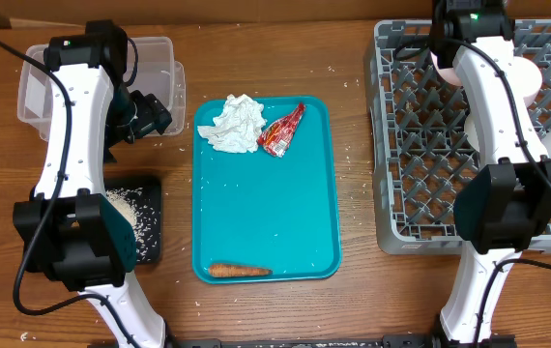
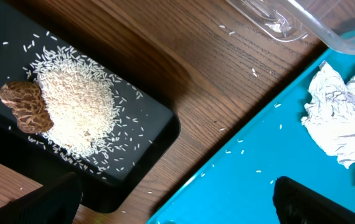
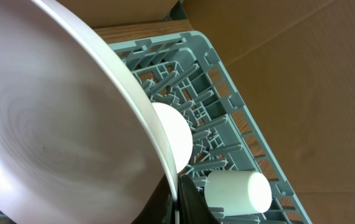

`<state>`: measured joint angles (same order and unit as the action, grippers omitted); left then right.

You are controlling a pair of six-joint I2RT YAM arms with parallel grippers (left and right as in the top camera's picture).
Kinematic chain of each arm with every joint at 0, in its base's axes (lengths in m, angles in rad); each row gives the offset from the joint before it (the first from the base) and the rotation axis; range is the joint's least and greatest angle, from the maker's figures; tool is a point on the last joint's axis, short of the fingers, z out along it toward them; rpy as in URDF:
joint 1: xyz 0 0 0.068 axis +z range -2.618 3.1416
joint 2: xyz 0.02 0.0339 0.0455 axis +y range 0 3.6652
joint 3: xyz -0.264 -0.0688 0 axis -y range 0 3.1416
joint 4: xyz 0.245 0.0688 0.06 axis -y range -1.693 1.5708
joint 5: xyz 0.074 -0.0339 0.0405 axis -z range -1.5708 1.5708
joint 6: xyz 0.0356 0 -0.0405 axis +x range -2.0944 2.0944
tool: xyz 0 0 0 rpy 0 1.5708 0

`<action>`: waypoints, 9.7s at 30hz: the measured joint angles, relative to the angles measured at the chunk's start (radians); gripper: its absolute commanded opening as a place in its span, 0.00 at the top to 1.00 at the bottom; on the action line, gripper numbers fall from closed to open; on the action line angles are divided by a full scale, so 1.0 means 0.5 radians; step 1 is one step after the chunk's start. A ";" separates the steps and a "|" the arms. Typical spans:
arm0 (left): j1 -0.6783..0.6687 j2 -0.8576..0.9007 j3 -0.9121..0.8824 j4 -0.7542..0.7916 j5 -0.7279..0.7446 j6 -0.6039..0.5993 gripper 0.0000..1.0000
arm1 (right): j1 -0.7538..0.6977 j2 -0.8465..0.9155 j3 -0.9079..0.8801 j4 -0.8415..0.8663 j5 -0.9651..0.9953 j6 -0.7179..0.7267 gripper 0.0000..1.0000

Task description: Sort waste into correct bins and load items into the dishwasher

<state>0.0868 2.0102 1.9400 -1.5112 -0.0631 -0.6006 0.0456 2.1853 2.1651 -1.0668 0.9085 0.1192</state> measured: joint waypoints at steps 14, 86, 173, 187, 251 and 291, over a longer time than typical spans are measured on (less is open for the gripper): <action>0.000 0.000 0.001 0.000 -0.001 0.000 0.00 | 0.005 0.089 0.000 -0.040 0.188 0.034 0.96; 0.000 0.000 0.001 0.000 0.000 0.000 0.00 | 0.726 -0.274 -0.355 -0.195 -2.620 0.592 0.07; -0.698 -1.102 -2.386 0.816 0.681 0.203 0.35 | -0.537 -1.328 -0.345 -1.084 -1.553 0.802 0.00; -0.698 -0.930 -2.387 0.969 0.703 0.188 0.84 | -0.536 -1.328 -0.345 -1.084 -1.553 0.801 0.00; -0.698 -0.753 -2.175 1.487 0.803 0.401 0.77 | -0.537 -1.328 -0.345 -1.084 -1.553 0.802 0.00; -0.786 -0.708 -1.543 0.970 0.807 0.555 0.39 | -0.536 -1.328 -0.345 -1.083 -1.553 0.802 0.00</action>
<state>-0.3061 1.6562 1.1687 -1.0264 0.3405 -0.3229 -0.2226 1.5211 1.9926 -1.6085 0.1322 0.5201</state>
